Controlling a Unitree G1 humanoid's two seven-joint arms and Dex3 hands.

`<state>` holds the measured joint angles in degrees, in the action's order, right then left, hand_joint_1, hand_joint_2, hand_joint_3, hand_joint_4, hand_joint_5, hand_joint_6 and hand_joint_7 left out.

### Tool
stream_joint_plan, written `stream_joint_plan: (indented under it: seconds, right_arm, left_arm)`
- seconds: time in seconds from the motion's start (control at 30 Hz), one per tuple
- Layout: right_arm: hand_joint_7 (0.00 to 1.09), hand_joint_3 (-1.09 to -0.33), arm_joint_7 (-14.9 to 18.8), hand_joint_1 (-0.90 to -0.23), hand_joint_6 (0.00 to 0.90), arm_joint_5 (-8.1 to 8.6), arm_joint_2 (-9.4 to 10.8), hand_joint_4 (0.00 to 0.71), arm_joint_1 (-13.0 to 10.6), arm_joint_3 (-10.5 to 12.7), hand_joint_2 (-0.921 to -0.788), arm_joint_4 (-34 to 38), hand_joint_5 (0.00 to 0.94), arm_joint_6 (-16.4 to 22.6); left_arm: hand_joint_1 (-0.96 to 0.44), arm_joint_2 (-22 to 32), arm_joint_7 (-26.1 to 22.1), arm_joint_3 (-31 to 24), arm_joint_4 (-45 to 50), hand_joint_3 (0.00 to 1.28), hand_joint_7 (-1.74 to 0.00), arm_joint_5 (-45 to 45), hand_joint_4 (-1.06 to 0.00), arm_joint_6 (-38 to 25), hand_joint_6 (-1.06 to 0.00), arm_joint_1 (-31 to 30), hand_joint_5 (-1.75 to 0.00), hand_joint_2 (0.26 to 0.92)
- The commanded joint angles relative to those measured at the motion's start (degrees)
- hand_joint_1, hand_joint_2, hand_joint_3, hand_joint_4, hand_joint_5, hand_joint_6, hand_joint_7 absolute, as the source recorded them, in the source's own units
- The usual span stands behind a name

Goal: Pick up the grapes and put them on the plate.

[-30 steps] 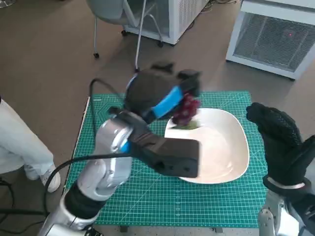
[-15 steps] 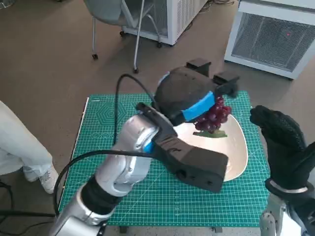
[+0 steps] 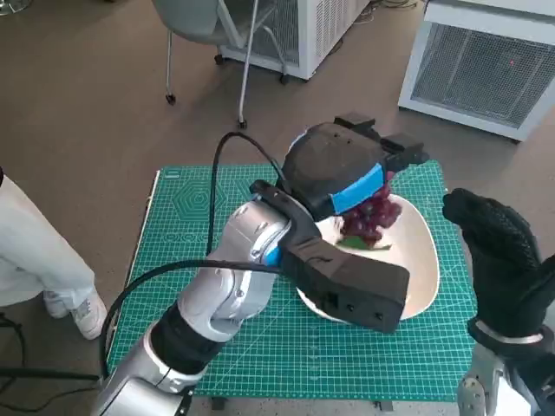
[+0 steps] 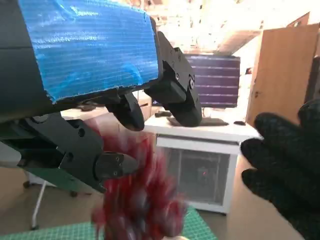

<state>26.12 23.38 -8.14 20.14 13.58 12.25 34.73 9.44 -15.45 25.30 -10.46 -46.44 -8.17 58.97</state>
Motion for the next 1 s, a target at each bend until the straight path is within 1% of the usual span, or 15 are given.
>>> stream_joint_plan:
  seconds: [0.03, 0.1, 0.13, 0.17, 0.2, 0.23, 0.27, 0.3, 0.33, 0.37, 0.43, 0.5, 0.6, 0.83, 1.0]
  right_arm:
    - [0.72, -0.569, -0.9, -0.426, 0.306, -0.58, 0.3, 0.649, -1.2, 0.0, -0.921, 0.2, 0.039, -0.3]
    - [0.72, -0.570, -1.1, -0.425, 0.306, -0.79, 0.4, 0.649, -1.1, -0.1, -0.921, 0.1, 0.038, -0.3]
    - [0.72, -0.570, -1.1, -0.425, 0.306, -0.82, 0.4, 0.650, -1.1, -0.1, -0.921, 0.2, 0.038, -0.3]
    - [0.72, -0.570, -1.1, -0.425, 0.306, -0.81, 0.4, 0.650, -1.1, -0.1, -0.921, 0.2, 0.038, -0.3]
    - [0.72, -0.571, -1.1, -0.424, 0.306, -0.75, 0.4, 0.650, -1.0, -0.1, -0.921, 0.3, 0.038, -0.4]
    - [0.72, -0.571, -1.1, -0.424, 0.307, -0.68, 0.4, 0.650, -1.0, -0.2, -0.921, 0.4, 0.038, -0.4]
    - [0.72, -0.571, -1.1, -0.424, 0.307, -0.61, 0.4, 0.650, -0.9, -0.2, -0.921, 0.5, 0.038, -0.5]
    - [0.72, -0.571, -1.0, -0.424, 0.308, -0.52, 0.5, 0.650, -0.9, -0.2, -0.921, 0.5, 0.038, -0.5]
    - [0.72, -0.572, -1.0, -0.424, 0.309, -0.44, 0.5, 0.651, -0.9, -0.2, -0.921, 0.5, 0.038, -0.6]
    - [0.72, -0.572, -1.0, -0.424, 0.310, -0.37, 0.5, 0.652, -0.9, -0.3, -0.921, 0.5, 0.038, -0.7]
    - [0.73, -0.572, -0.9, -0.424, 0.311, -0.26, 0.6, 0.653, -0.9, -0.4, -0.921, 0.4, 0.039, -0.8]
    - [0.73, -0.572, -0.9, -0.424, 0.311, -0.33, 0.6, 0.655, -1.1, -0.5, -0.921, 0.1, 0.039, -0.8]
    - [0.73, -0.572, -1.2, -0.424, 0.311, -0.59, 0.7, 0.656, -1.3, -0.5, -0.921, -0.3, 0.039, -0.8]
    - [0.73, -0.572, -1.5, -0.425, 0.309, -0.86, 0.7, 0.657, -1.3, -0.7, -0.921, -0.8, 0.039, -1.2]
    - [0.73, -0.571, -1.3, -0.426, 0.308, -0.73, 0.7, 0.658, -1.0, -0.7, -0.921, -0.8, 0.039, -1.1]
  left_arm:
    - [0.01, -1.4, -0.3, -0.7, -1.6, 0.27, -1.26, 2.0, -0.51, -0.2, -0.48, 1.5, -1.20, 0.909]
    - [0.01, -1.5, -0.7, -0.9, -2.2, 0.32, -1.39, 3.0, -0.41, 0.0, -0.40, 1.4, -1.38, 0.915]
    - [0.02, -1.5, -1.0, -1.0, -2.3, 0.36, -1.40, 3.4, -0.37, -0.1, -0.36, 1.3, -1.46, 0.910]
    - [0.08, -1.6, -1.5, -1.0, -2.3, 0.44, -1.25, 3.8, -0.35, -0.2, -0.34, 1.2, -1.52, 0.876]
    - [0.14, -1.6, -2.1, -1.0, -2.4, 0.51, -1.06, 4.2, -0.35, -0.5, -0.34, 1.1, -1.56, 0.836]
    - [0.15, -1.6, -2.6, -1.0, -2.5, 0.55, -0.80, 4.6, -0.34, -0.7, -0.33, 1.1, -1.48, 0.793]
    - [0.12, -1.6, -3.1, -1.0, -2.5, 0.54, -0.56, 4.8, -0.33, -1.0, -0.34, 1.1, -1.29, 0.766]
    - [0.04, -1.5, -3.4, -0.8, -2.6, 0.46, -0.42, 4.8, -0.31, -1.2, -0.34, 1.0, -1.04, 0.771]
    - [-0.07, -1.4, -3.7, -0.7, -2.7, 0.35, -0.30, 4.8, -0.28, -1.3, -0.34, 1.0, -0.73, 0.788]
    - [-0.14, -1.3, -3.8, -0.5, -2.7, 0.26, -0.22, 4.6, -0.26, -1.5, -0.34, 1.0, -0.52, 0.811]
    - [-0.26, -1.0, -3.7, -0.2, -2.8, 0.14, -0.11, 4.2, -0.19, -1.5, -0.33, 0.8, -0.26, 0.845]
    - [-0.35, -0.8, -3.2, -0.2, -3.0, 0.08, -0.06, 4.2, -0.15, -1.0, -0.33, 0.4, -0.13, 0.865]
    - [-0.42, -0.5, -2.3, -0.8, -2.8, 0.04, -0.02, 4.9, -0.13, -0.2, -0.32, -0.3, -0.04, 0.883]
    - [-0.48, 0.8, 0.0, -4.4, -0.2, 0.03, 0.00, 7.9, -0.11, 1.2, -0.29, -3.7, 0.00, 0.916]
    - [-0.52, 2.7, 2.8, -10.9, 0.6, 0.06, 0.00, 15.9, -0.10, 7.4, -0.29, -8.7, 0.00, 0.920]
